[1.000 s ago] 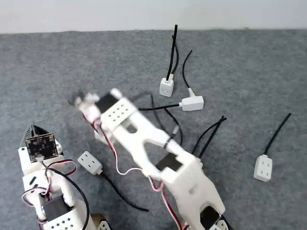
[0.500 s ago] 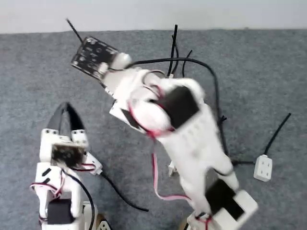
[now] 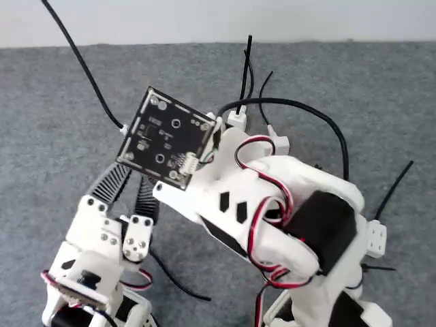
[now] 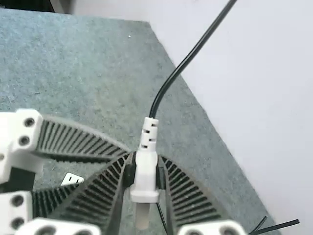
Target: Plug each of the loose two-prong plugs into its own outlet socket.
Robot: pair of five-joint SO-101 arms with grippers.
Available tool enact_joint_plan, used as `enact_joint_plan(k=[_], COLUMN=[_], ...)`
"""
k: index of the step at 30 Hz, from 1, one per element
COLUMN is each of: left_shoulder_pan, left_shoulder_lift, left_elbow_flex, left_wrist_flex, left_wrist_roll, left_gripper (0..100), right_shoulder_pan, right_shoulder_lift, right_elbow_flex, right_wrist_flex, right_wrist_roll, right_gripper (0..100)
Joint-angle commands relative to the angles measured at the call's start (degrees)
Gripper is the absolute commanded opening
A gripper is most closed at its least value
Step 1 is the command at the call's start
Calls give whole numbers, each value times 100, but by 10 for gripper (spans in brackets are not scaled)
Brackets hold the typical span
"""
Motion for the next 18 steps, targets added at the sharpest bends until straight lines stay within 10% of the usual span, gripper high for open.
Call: enact_joint_plan(k=[1,18], left_shoulder_pan=[492,1758], left_shoulder_lift=[26,26], left_elbow_flex=[-268,-391], left_wrist_flex=[18,527], left_wrist_roll=[79,70], left_gripper=[13,13], right_shoulder_pan=[-75,-549], right_shoulder_lift=[-321,-347], right_elbow_flex=[-62,-35], right_wrist_flex=[-119,-40], right_wrist_roll=[105,237], right_gripper=[8,8])
